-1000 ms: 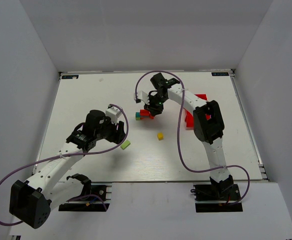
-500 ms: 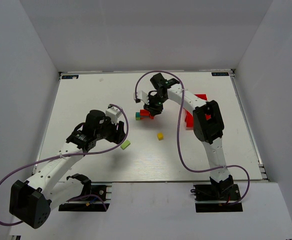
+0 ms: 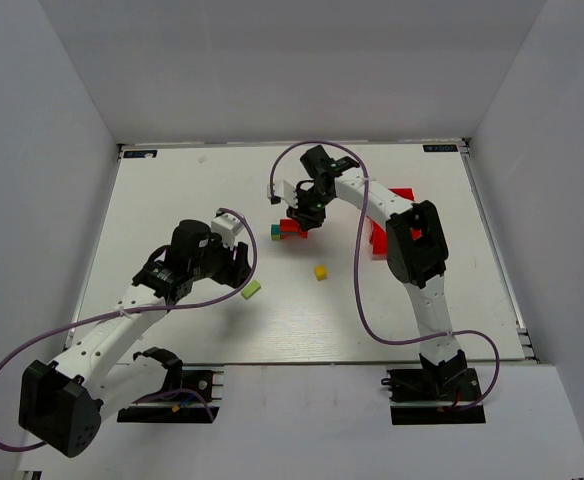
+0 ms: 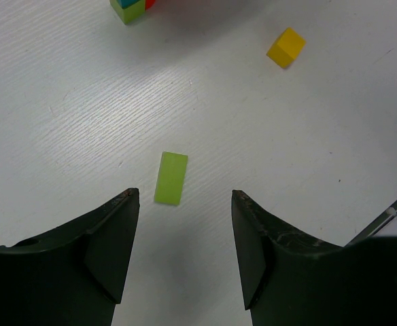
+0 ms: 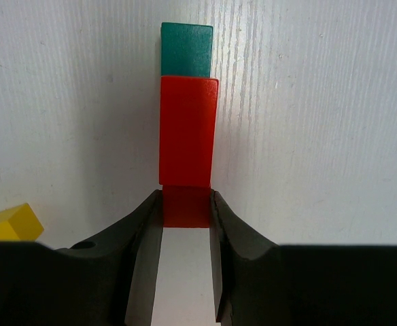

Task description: Build the wood block tower

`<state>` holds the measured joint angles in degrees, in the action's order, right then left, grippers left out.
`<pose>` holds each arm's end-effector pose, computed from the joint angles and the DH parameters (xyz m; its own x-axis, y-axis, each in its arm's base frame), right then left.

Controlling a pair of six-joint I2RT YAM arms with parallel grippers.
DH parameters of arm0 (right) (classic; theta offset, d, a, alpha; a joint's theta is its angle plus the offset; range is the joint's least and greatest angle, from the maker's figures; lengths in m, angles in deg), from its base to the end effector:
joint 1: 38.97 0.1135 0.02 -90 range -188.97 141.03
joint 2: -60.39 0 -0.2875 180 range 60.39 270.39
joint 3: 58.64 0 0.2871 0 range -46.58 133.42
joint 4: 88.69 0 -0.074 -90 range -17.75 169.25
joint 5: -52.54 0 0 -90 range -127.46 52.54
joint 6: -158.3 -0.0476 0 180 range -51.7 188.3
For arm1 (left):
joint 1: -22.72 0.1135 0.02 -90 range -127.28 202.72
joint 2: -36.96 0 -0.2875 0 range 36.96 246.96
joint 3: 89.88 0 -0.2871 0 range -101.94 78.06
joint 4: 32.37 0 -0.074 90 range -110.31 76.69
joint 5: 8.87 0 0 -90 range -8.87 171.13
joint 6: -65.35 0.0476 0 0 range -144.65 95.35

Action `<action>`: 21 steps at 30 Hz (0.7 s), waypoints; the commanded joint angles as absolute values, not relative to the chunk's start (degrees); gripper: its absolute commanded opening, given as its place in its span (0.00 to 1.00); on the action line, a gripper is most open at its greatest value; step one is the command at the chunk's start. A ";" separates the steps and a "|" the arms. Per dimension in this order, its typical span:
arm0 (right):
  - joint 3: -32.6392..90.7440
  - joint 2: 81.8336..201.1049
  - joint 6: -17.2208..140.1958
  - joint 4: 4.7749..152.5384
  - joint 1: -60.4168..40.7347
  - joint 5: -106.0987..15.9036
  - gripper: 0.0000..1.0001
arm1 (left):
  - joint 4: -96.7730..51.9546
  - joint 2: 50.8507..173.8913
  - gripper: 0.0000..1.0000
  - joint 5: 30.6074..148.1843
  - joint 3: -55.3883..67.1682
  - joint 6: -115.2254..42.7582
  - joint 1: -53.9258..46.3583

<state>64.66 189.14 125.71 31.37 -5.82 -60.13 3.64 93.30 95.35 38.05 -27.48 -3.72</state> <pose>0.4378 0.3078 0.2032 0.1284 -0.8447 -0.5195 -0.9855 -0.0500 -0.1621 0.2084 -0.1167 0.2537 -0.6078 0.2488 -0.7541 0.5701 0.7978 -0.1963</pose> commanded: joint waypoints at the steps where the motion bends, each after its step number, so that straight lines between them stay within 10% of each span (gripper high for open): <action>1: 66.09 189.50 125.34 32.06 -5.40 -61.27 0.12 | 2.72 91.81 0.67 96.25 38.16 -27.20 -4.00; 21: 66.09 190.03 125.34 32.23 -5.31 -61.01 0.17 | 2.72 91.81 0.67 96.25 38.16 -27.20 -4.00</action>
